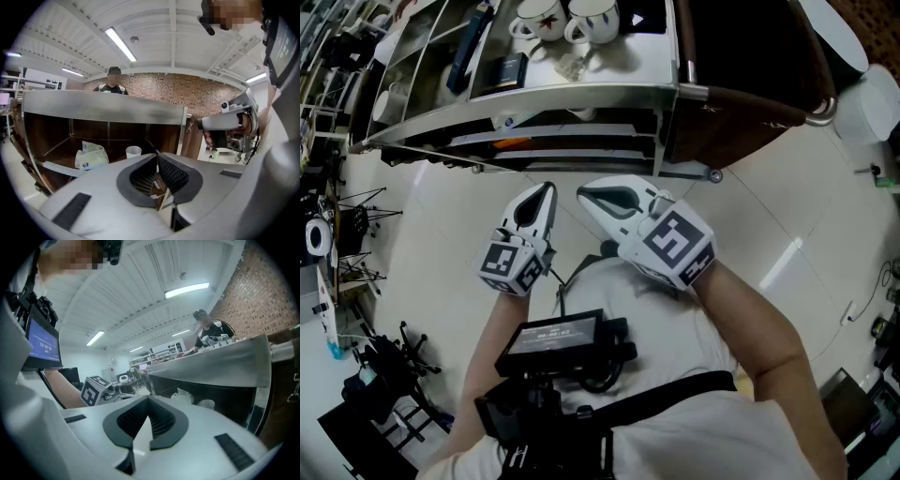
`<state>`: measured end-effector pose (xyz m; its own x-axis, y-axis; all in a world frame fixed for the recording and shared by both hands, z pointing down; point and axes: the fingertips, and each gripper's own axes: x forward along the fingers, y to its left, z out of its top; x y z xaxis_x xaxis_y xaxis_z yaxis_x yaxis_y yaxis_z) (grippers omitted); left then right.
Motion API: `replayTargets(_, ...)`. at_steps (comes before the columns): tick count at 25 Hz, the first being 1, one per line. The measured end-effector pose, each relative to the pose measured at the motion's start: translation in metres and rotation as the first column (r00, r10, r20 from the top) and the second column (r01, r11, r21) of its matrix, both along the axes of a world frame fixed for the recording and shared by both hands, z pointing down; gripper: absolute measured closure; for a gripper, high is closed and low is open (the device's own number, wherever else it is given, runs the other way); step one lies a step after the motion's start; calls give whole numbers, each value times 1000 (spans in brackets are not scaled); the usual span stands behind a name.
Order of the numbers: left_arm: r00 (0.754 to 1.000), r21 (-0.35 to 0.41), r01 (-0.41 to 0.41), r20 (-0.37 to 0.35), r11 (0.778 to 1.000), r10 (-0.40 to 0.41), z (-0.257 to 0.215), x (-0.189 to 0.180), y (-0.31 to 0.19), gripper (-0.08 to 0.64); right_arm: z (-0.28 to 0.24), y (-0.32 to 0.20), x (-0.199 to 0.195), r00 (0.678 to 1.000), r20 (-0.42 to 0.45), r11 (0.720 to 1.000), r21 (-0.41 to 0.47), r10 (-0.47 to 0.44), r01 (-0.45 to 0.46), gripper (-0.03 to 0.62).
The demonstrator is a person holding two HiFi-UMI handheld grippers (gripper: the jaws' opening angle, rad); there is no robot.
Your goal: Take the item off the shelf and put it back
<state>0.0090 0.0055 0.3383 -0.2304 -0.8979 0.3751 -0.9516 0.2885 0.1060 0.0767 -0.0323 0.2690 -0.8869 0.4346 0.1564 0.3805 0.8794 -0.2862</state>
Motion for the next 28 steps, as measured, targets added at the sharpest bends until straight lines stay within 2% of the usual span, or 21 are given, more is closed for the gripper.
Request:
replayTargets(5, 999, 6, 13, 40, 1000, -13, 14, -10, -39, 525, 9, -30, -2, 1000, 2, 1000, 10, -13, 13, 586)
replayTargets(8, 999, -23, 2, 46, 1000, -1, 25, -19, -51, 491, 14, -34, -5, 1000, -8, 1000, -6, -17, 17, 586)
replayTargets(14, 998, -89, -54, 34, 995, 57, 56, -54, -72, 349, 33, -37, -19, 997, -64, 999, -15, 40, -41, 586)
replayTargets(17, 992, -115, -117, 27, 986, 121, 76, -74, -86, 310, 43, -38, -35, 989, -100, 994, -6, 107, -108, 586)
replayTargets(21, 975, -130, -216, 19, 968, 220, 98, -96, -102, 303, 55, -33, -54, 964, -146, 975, 10, 223, -224, 586)
replayTargets(26, 957, -163, -283, 21, 945, 290, 122, -118, -117, 207, 72, -34, -69, 911, -188, 929, 26, 367, -369, 586)
replayTargets(28, 940, -173, -331, 30, 928, 341, 125, -116, -124, 206, 78, -31, -72, 886, -202, 907, 31, 418, -421, 586)
